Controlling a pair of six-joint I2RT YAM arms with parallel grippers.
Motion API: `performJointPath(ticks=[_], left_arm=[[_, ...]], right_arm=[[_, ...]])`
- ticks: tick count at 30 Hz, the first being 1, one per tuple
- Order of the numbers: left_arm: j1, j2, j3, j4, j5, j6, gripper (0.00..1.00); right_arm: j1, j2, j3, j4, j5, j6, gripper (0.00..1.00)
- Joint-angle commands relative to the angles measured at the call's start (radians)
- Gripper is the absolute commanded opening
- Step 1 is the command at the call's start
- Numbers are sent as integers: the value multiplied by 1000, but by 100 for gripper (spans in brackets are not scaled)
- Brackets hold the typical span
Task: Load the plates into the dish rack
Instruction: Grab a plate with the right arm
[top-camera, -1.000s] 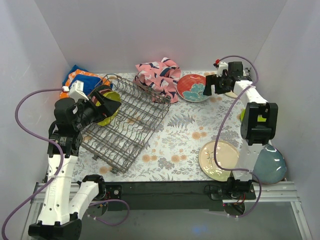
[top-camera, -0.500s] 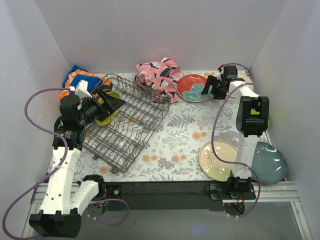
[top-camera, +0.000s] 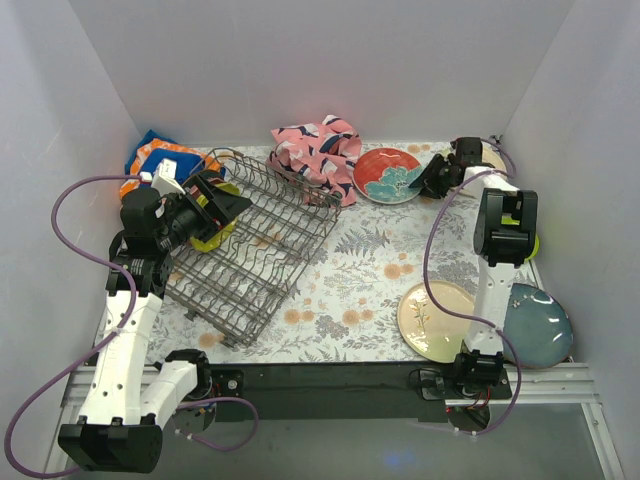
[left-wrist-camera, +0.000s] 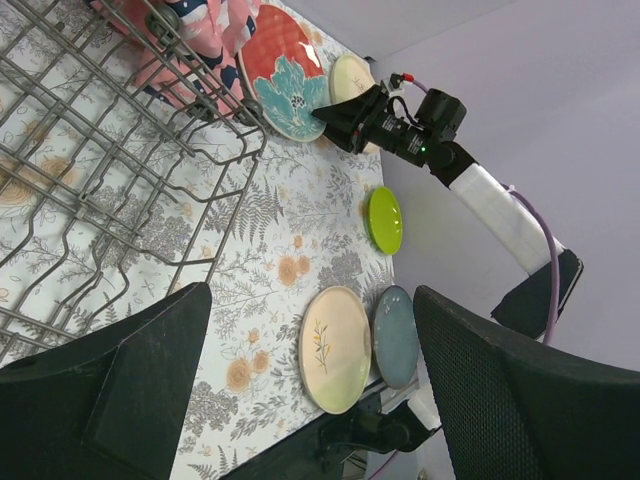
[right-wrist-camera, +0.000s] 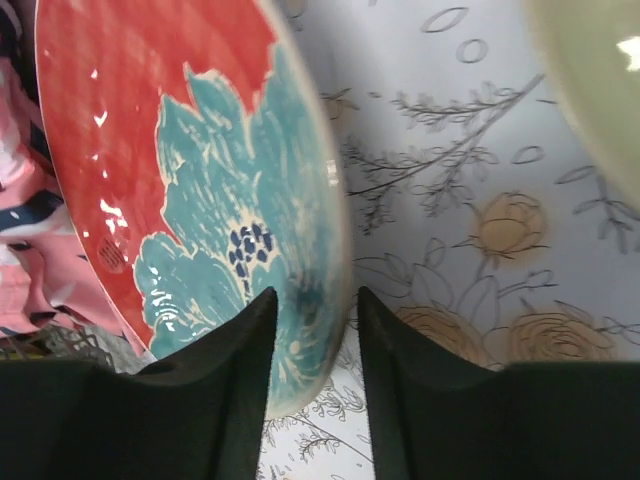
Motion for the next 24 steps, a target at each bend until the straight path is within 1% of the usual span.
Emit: performJointPath(ticks=[1,3,4,6,7,10,15,18,24], left_arm=[[6,-13,18,22,20,-28,81],[5,-13,14,29,21,-31,81],[5,-12,8,36,27,-32,81],[5,-7,4,45,32,-37,81],[5,-4,1,52,37,-39,81],[6,-4,-15,69,49,-46,81],[6,-28,-48,82,58,-57,81],[5,-47,-73,92,67,-65,81],[5,-38,-153,177,121,-160,81]], right_arm=[[-39,24,-48,73,-65,117,38],[-48,30,-60,96,-94,134,32],[-56,29,-82,109,-105,149,24],[-63,21,-106,155,-130,168,17],[-71,18,-129,173,-153,185,11],[-83,1,-155,242,-208,217,2],[-99,-45,-234,380,-308,274,1],[-111,-83,-281,426,-363,291,1],[-141,-185,-391,492,-437,304,1]])
